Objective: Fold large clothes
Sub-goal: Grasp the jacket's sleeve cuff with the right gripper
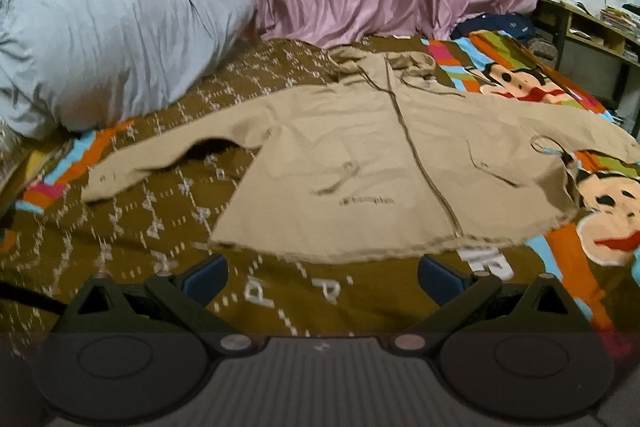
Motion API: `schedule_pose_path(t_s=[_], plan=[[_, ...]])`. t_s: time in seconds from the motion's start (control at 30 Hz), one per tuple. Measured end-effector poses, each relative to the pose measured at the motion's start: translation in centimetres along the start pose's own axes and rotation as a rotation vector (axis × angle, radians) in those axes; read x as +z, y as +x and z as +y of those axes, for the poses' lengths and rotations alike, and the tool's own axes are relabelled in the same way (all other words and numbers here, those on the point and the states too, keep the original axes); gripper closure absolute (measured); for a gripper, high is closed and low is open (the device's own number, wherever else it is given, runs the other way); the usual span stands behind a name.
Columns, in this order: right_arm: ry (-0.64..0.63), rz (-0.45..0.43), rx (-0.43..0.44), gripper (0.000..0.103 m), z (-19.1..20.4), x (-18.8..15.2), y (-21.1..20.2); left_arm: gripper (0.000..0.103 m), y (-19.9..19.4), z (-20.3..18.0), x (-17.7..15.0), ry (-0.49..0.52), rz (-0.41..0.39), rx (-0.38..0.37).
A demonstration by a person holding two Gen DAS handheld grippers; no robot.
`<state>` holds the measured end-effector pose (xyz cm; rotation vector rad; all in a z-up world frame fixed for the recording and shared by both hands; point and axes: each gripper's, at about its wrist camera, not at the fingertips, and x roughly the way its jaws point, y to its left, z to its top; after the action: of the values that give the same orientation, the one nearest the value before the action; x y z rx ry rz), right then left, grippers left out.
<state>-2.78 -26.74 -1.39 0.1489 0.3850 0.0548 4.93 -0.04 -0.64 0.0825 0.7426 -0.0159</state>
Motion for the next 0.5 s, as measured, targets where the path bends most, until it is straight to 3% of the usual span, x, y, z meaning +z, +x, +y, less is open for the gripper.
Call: schedule_pose_path(t_s=[0.1, 0.23, 0.5], plan=[[-0.030, -0.016, -0.060, 0.000, -2.0, 1.2, 0.8, 0.000, 1.6, -0.5, 1.8, 0.004, 0.006, 0.033], [0.042, -0.001, -0.108, 0.000, -7.0, 3.0, 3.3, 0.000, 4.3, -1.0, 3.7, -0.024, 0.042, 0.059], [0.274, 0.027, -0.192, 0.001, -22.0, 6.7, 9.3, 0.000, 11.4, -2.7, 6.3, -0.071, 0.090, 0.023]])
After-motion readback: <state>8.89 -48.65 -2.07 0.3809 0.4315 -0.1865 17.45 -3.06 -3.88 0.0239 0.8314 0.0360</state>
